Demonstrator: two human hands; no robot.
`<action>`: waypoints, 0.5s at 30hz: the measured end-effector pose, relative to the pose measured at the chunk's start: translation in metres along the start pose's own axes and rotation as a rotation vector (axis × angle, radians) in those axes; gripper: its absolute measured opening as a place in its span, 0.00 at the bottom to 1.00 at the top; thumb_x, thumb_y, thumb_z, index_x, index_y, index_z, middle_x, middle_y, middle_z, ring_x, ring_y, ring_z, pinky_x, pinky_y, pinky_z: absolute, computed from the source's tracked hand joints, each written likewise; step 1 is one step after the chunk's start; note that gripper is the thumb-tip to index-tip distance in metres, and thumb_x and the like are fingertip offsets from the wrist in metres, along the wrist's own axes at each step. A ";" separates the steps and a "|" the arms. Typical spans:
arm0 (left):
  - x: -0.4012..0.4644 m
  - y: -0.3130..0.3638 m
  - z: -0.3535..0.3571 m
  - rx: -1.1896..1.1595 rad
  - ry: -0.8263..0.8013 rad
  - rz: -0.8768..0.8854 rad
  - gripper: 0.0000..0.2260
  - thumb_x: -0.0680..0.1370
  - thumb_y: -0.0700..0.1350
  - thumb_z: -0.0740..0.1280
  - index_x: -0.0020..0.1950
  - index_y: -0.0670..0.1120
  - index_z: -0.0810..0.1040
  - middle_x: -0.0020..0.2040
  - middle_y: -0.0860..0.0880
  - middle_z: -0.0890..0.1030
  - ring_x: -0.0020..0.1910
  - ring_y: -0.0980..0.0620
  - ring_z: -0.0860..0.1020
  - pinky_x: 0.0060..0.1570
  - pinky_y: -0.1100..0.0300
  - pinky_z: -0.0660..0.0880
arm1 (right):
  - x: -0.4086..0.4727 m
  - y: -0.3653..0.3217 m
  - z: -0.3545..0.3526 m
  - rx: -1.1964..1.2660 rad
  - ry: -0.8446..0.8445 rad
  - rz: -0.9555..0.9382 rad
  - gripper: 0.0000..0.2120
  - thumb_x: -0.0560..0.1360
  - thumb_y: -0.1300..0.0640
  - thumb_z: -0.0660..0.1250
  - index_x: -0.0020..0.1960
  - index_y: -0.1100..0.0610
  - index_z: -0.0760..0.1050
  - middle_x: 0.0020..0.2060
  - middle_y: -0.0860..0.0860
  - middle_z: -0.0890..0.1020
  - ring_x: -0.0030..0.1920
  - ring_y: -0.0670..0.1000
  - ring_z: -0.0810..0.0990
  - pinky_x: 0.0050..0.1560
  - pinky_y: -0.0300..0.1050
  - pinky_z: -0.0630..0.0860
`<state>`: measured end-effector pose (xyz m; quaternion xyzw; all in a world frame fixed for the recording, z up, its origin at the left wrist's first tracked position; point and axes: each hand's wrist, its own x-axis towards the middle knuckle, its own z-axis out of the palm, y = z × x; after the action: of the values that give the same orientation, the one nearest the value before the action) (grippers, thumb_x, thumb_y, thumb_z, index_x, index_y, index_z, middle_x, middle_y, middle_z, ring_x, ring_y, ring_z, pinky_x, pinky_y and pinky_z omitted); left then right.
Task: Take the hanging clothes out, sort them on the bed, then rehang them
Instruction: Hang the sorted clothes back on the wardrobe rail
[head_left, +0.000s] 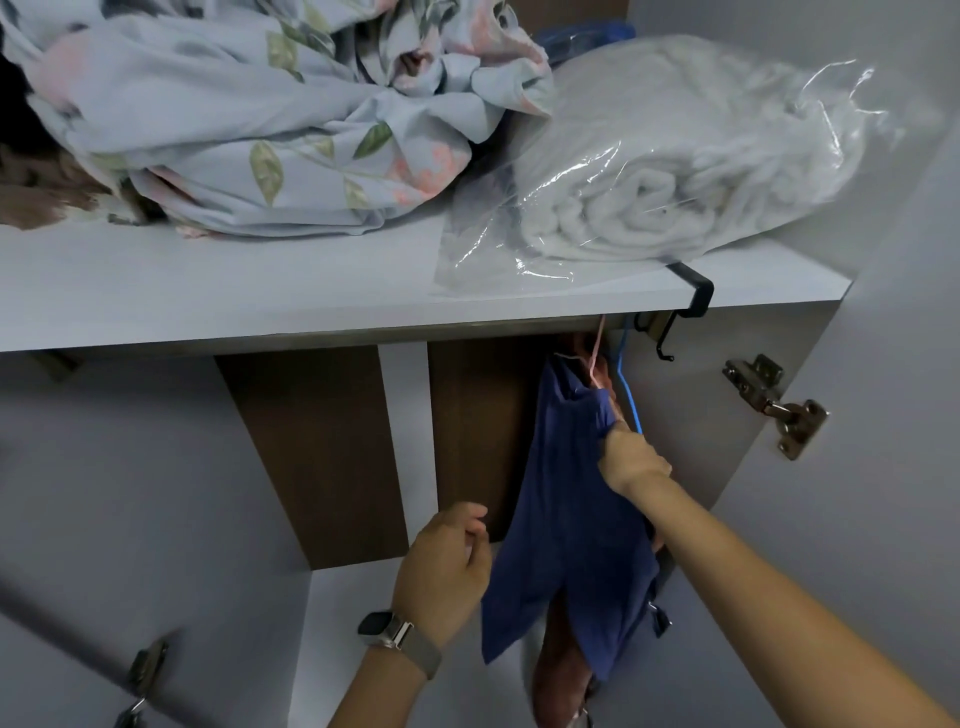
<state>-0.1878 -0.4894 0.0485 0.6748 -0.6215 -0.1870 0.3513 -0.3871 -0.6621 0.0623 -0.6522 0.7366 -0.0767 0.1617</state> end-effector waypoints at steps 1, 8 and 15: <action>-0.001 -0.002 0.000 -0.003 -0.013 -0.006 0.12 0.79 0.45 0.61 0.62 0.51 0.73 0.53 0.55 0.78 0.50 0.60 0.76 0.43 0.73 0.72 | -0.003 0.004 0.004 -0.015 0.038 -0.021 0.26 0.76 0.57 0.59 0.74 0.54 0.58 0.57 0.54 0.79 0.55 0.58 0.79 0.52 0.49 0.74; 0.000 -0.015 0.017 0.051 -0.193 0.030 0.13 0.78 0.44 0.61 0.62 0.51 0.74 0.54 0.53 0.80 0.51 0.56 0.78 0.51 0.59 0.76 | -0.071 0.064 0.042 0.104 -0.214 0.051 0.19 0.75 0.54 0.61 0.64 0.60 0.67 0.61 0.58 0.76 0.54 0.59 0.78 0.51 0.48 0.75; 0.007 0.005 0.041 0.084 -0.414 0.215 0.17 0.77 0.44 0.61 0.66 0.52 0.69 0.52 0.56 0.80 0.51 0.54 0.78 0.49 0.61 0.75 | -0.161 0.121 0.079 0.119 -0.264 0.179 0.24 0.76 0.49 0.60 0.70 0.52 0.65 0.59 0.55 0.80 0.62 0.55 0.76 0.54 0.42 0.71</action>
<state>-0.2183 -0.5058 0.0256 0.5660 -0.7560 -0.2567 0.2057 -0.4585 -0.4790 -0.0284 -0.5778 0.7582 -0.0193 0.3016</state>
